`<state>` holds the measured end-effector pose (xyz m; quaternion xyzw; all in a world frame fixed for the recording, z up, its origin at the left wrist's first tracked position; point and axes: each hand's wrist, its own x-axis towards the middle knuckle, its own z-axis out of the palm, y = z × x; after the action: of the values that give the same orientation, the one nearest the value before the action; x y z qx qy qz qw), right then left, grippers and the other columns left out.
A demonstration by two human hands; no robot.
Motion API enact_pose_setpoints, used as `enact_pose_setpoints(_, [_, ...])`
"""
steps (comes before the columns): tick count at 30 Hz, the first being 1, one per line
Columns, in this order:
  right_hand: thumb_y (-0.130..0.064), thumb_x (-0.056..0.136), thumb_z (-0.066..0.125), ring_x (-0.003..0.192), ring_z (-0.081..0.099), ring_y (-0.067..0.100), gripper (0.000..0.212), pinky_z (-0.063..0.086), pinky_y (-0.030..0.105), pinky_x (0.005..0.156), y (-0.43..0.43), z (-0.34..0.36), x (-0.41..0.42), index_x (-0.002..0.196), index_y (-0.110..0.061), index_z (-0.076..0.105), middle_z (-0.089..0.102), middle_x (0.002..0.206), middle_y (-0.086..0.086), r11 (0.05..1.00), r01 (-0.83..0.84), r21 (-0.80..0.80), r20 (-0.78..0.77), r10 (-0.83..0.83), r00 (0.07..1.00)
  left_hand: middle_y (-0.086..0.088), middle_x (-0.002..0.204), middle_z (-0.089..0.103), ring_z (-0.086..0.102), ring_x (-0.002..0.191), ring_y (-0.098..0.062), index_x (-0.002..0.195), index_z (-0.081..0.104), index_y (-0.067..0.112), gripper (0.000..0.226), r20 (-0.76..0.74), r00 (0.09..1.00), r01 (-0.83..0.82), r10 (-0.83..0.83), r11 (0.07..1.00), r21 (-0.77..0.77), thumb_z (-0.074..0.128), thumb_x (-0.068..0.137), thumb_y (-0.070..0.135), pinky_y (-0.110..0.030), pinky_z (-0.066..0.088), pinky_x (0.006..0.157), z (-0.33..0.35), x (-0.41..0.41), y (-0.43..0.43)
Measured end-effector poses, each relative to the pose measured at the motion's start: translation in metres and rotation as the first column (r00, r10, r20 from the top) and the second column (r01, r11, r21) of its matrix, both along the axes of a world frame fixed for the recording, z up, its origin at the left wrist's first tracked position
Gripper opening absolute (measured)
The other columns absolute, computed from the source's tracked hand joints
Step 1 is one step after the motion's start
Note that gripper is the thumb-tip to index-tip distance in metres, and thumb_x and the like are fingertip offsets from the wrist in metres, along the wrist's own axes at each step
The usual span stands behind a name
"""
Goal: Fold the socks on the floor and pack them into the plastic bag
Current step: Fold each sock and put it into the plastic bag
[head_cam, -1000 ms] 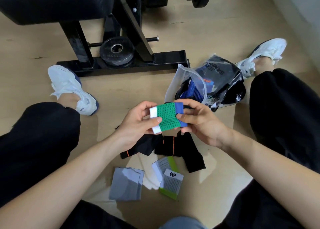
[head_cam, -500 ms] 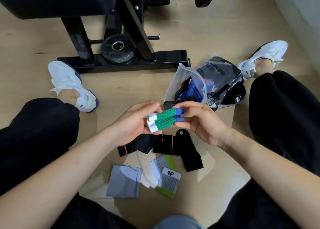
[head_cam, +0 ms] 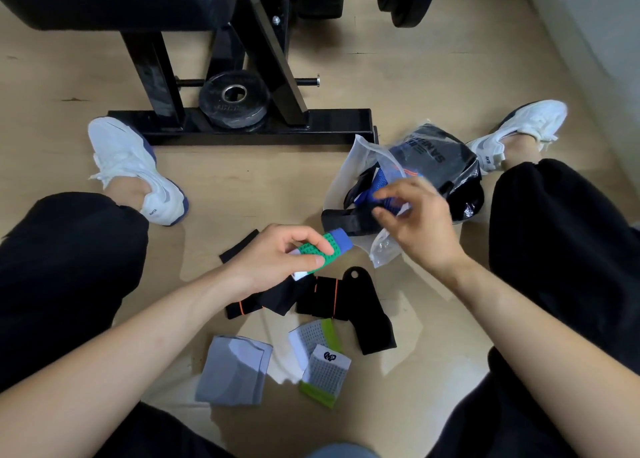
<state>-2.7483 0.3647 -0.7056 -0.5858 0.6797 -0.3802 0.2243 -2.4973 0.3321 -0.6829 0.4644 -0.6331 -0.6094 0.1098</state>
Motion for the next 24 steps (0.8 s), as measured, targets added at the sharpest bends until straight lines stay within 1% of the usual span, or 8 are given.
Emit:
enact_pose_setpoints(3, [-0.019,0.083,0.077,0.120,0.046,0.031,0.038,0.041,0.033,0.093,-0.020,-0.006,-0.026,0.120,-0.022,0.069,0.048,0.133,0.009,0.997,0.060,0.057,-0.281,-0.042,0.959,0.015,0.093,0.075,0.063,0.079,0.003,0.108,0.077,0.024,0.023,-0.037,0.997,-0.064,0.063,0.998,-0.029,0.066,0.095,0.009,-0.010,0.047,0.070,-0.005,-0.008,-0.005])
enact_pose_setpoints(5, [-0.019,0.084,0.076,0.120,0.047,0.037,0.044,0.046,0.041,0.094,-0.030,-0.014,-0.036,0.127,-0.023,0.065,0.044,0.139,0.010,0.983,0.064,0.174,-0.316,-0.006,0.949,0.007,0.103,0.074,0.064,0.083,0.000,0.111,0.077,0.028,0.027,-0.061,0.994,-0.094,0.092,0.995,-0.026,0.064,0.096,0.009,-0.013,0.049,0.073,-0.011,-0.017,-0.011])
enact_pose_setpoints(7, [-0.012,0.086,0.071,0.107,0.059,0.036,0.047,0.050,0.043,0.092,-0.035,-0.022,-0.039,0.132,-0.018,0.062,0.050,0.135,0.009,0.975,0.050,0.216,-0.282,0.013,0.959,0.002,0.112,0.072,0.067,0.094,-0.007,0.112,0.076,0.032,0.032,-0.089,0.990,-0.115,0.114,0.993,-0.016,0.064,0.096,0.008,-0.018,0.051,0.077,-0.019,-0.027,-0.019])
enact_pose_setpoints(12, [0.008,0.088,0.052,0.110,0.061,0.028,0.057,0.044,0.030,0.097,-0.036,-0.021,-0.040,0.142,-0.010,0.052,0.054,0.138,0.004,0.977,0.031,0.212,-0.247,0.023,0.969,-0.002,0.131,0.063,0.063,0.117,-0.017,0.120,0.071,0.032,0.039,-0.103,0.989,-0.117,0.104,0.984,-0.132,0.063,0.094,0.004,-0.025,0.052,0.094,-0.053,-0.074,-0.042])
enact_pose_setpoints(15, [0.015,0.083,0.050,0.107,0.062,0.030,0.065,0.042,0.024,0.096,-0.035,-0.014,-0.047,0.144,-0.008,0.050,0.054,0.139,0.004,0.986,0.003,0.167,-0.253,0.040,0.967,0.000,0.134,0.058,0.055,0.125,-0.016,0.127,0.069,0.028,0.040,0.008,0.999,-0.028,0.031,0.954,-0.298,0.062,0.093,0.008,-0.029,0.044,0.105,-0.074,-0.107,-0.059])
enact_pose_setpoints(17, [0.017,0.082,0.050,0.107,0.062,0.031,0.067,0.044,0.026,0.097,-0.034,-0.010,-0.054,0.144,-0.008,0.050,0.054,0.140,0.006,0.990,-0.007,0.140,-0.265,0.044,0.963,-0.004,0.134,0.055,0.053,0.125,-0.017,0.129,0.068,0.021,0.040,0.063,0.998,0.026,-0.002,0.929,-0.368,0.063,0.092,0.007,-0.020,0.036,0.104,-0.086,-0.128,-0.067])
enact_pose_setpoints(19, [0.017,0.080,0.051,0.114,0.061,0.027,0.068,0.044,0.024,0.099,-0.031,-0.007,-0.058,0.144,-0.008,0.050,0.054,0.141,0.006,0.992,-0.029,0.124,-0.295,0.065,0.953,-0.005,0.137,0.051,0.052,0.125,-0.017,0.131,0.067,0.017,0.039,0.094,0.995,0.072,-0.040,0.929,-0.362,0.064,0.094,0.006,-0.014,0.033,0.101,-0.099,-0.146,-0.072])
enact_pose_setpoints(24, [0.013,0.083,0.054,0.114,0.058,0.019,0.067,0.040,0.016,0.098,-0.015,0.000,-0.063,0.145,-0.012,0.049,0.053,0.140,0.002,0.989,-0.063,0.135,-0.291,0.101,0.952,-0.007,0.132,0.059,0.051,0.126,-0.021,0.124,0.070,0.015,0.034,0.104,0.980,0.196,-0.170,0.908,-0.370,0.069,0.091,0.007,-0.030,0.035,0.114,-0.131,-0.173,-0.083])
